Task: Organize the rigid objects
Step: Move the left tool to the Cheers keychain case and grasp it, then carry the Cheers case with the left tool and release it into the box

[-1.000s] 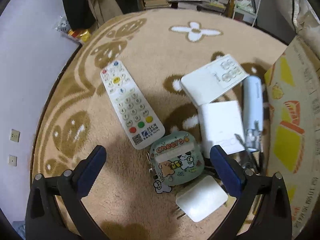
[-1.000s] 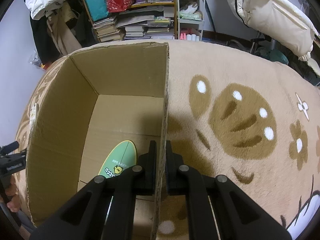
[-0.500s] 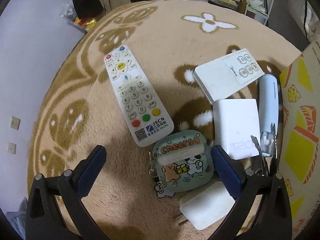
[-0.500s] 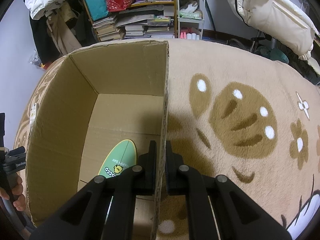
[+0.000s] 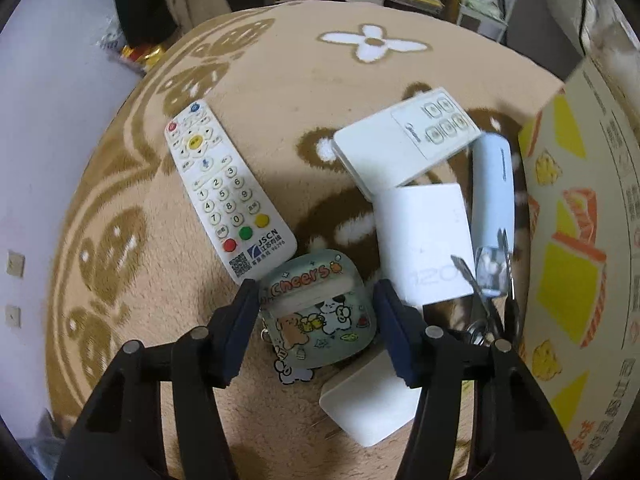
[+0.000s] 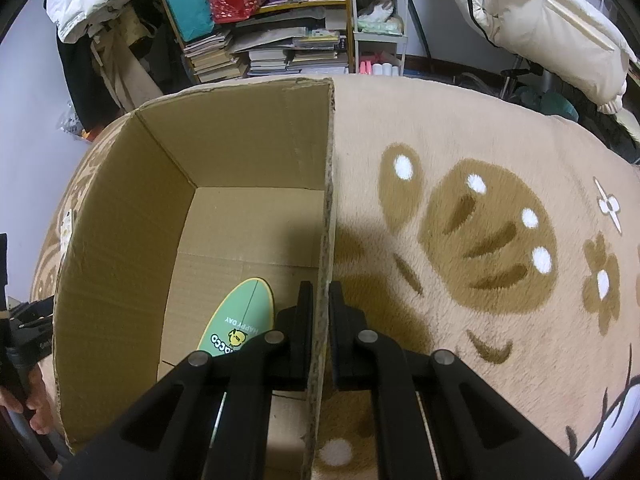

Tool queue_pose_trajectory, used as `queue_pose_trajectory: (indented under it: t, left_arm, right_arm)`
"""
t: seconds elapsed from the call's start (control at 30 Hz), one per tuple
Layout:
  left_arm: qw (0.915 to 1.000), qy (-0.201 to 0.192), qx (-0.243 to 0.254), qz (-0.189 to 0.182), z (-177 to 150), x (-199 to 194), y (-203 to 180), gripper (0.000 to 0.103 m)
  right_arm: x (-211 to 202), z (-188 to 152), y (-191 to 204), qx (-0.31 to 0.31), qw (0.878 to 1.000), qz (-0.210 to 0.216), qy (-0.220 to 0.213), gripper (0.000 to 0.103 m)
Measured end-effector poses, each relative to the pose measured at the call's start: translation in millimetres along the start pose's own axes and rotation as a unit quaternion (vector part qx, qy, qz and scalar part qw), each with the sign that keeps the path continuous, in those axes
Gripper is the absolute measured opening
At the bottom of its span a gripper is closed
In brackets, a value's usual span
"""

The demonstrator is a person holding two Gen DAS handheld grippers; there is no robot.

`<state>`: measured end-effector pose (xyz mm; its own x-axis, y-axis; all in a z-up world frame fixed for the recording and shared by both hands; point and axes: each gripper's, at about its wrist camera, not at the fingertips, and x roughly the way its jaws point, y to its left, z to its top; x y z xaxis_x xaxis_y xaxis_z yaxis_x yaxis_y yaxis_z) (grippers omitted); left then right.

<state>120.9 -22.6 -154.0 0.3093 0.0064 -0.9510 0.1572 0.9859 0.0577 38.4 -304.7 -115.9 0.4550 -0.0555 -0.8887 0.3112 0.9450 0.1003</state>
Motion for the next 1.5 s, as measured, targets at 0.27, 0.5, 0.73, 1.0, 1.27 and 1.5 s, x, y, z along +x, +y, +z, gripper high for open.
queue_pose_trajectory:
  t: [0.27,0.5,0.73,1.0,1.27,1.5]
  left_arm:
    - [0.9998,-0.004,-0.012,0.016,-5.5,-5.6,-2.1,0.056]
    - [0.9992,-0.015,-0.026,0.026,-7.2,-16.5,2.1,0.056]
    - [0.9994,-0.005,-0.033,0.008,-10.0,-13.6,1.3,0.056]
    - [0.999,-0.022,-0.039,0.007,-11.6,-24.7,4.4,0.055]
    - [0.9987,-0.044,-0.025,-0.005,-17.2,-47.8,1.0,0.055]
    - [0.9963,-0.069,-0.045,0.025,-17.3,-66.6,3.9,0.055]
  right_arm:
    - [0.6,-0.2,1.1,-0.005,1.0,-0.005,-0.001,0.007]
    - [-0.8,3.8,4.8,-0.009,1.0,-0.009,0.002,0.007]
    - [-2.3,6.4,5.7,-0.008,1.0,-0.011,0.001,0.007]
    - [-2.6,6.4,5.1,-0.007,1.0,-0.01,0.002,0.007]
    - [-3.1,7.0,4.0,-0.009,1.0,-0.012,0.001,0.007]
    - [-2.3,6.9,5.2,-0.01,1.0,-0.013,-0.001,0.007]
